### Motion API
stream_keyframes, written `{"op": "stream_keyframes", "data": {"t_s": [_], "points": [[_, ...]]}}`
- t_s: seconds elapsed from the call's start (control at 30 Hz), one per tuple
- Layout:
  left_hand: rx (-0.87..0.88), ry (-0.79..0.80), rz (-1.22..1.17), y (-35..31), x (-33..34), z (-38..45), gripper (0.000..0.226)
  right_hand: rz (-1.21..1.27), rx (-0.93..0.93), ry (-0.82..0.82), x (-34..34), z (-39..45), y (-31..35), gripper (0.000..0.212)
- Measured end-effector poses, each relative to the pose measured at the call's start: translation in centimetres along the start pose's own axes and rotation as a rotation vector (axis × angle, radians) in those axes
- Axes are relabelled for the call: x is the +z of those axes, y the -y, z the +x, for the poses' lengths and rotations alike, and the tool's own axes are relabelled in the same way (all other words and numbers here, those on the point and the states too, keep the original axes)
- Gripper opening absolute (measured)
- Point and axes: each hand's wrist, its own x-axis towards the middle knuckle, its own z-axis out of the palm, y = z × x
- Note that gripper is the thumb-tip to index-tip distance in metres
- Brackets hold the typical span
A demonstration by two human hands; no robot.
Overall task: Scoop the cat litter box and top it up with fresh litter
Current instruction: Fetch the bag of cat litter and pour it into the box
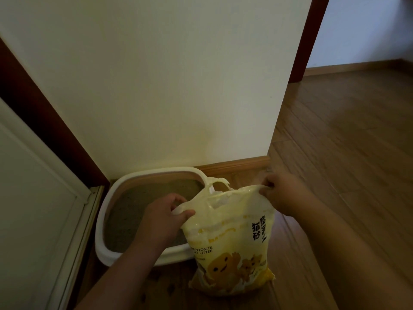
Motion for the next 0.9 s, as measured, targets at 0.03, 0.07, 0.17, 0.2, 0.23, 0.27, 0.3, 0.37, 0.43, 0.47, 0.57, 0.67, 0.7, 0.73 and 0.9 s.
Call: {"op": "stream_keyframes", "data": {"t_s": [0.03, 0.07, 0.17, 0.2, 0.23, 0.27, 0.3, 0.37, 0.43, 0.47, 0.57, 0.67, 0.7, 0.73, 0.9], "points": [[-0.021, 0.033, -0.041, 0.1, 0.0, 0.0, 0.023, 0.022, 0.007, 0.010, -0.1, -0.1, -0.1, 0.012], [-0.049, 0.075, -0.100, 0.5, 0.0, 0.1, 0.022, 0.048, 0.015, 0.019, -0.1, 0.0, -0.1, 0.011], [-0.153, 0.257, -0.302, 1.6, 0.0, 0.3, 0.035, 0.119, 0.034, 0.026, -0.2, -0.1, 0.1, 0.009], [-0.172, 0.322, -0.346, 1.9, 0.1, 0.3, 0.036, 0.141, 0.039, 0.033, -0.2, -0.1, 0.1, 0.008], [-0.185, 0.384, -0.387, 2.0, 0.3, 0.3, 0.034, 0.162, 0.043, 0.041, -0.2, -0.1, 0.1, 0.008], [-0.202, 0.433, -0.424, 2.0, 0.6, 0.2, 0.034, 0.178, 0.049, 0.048, -0.2, -0.1, 0.2, 0.008], [-0.216, 0.458, -0.451, 1.9, 0.8, 0.1, 0.034, 0.192, 0.059, 0.049, -0.3, -0.1, 0.3, 0.009], [-0.195, 0.460, -0.418, 2.2, 1.4, 0.3, 0.032, 0.266, 0.094, 0.039, -0.1, 0.1, 0.3, 0.011], [-0.161, 0.437, -0.348, 2.3, 1.7, 0.6, 0.035, 0.377, 0.147, 0.022, 0.2, 0.2, 0.3, 0.015], [-0.153, 0.418, -0.314, 2.2, 2.0, 0.6, 0.036, 0.411, 0.167, 0.023, 0.3, 0.2, 0.3, 0.020], [-0.130, 0.303, -0.215, 1.9, 2.9, 0.7, 0.032, 0.501, 0.215, 0.040, 1.0, 0.7, -0.5, 0.039], [-0.143, 0.197, -0.166, 2.0, 3.7, 1.0, 0.035, 0.614, 0.262, 0.129, 1.1, 0.7, -0.8, 0.030], [-0.153, 0.183, -0.176, 2.0, 4.0, 1.1, 0.038, 0.625, 0.261, 0.187, 1.1, 0.4, -0.7, 0.019], [-0.161, 0.185, -0.197, 2.0, 4.1, 1.2, 0.043, 0.653, 0.272, 0.230, 1.3, 0.1, -0.6, 0.010], [-0.261, 0.280, -0.398, 2.0, 5.1, 1.4, 0.053, 0.703, 0.292, 0.213, 2.7, -0.3, -0.9, 0.016]]}}
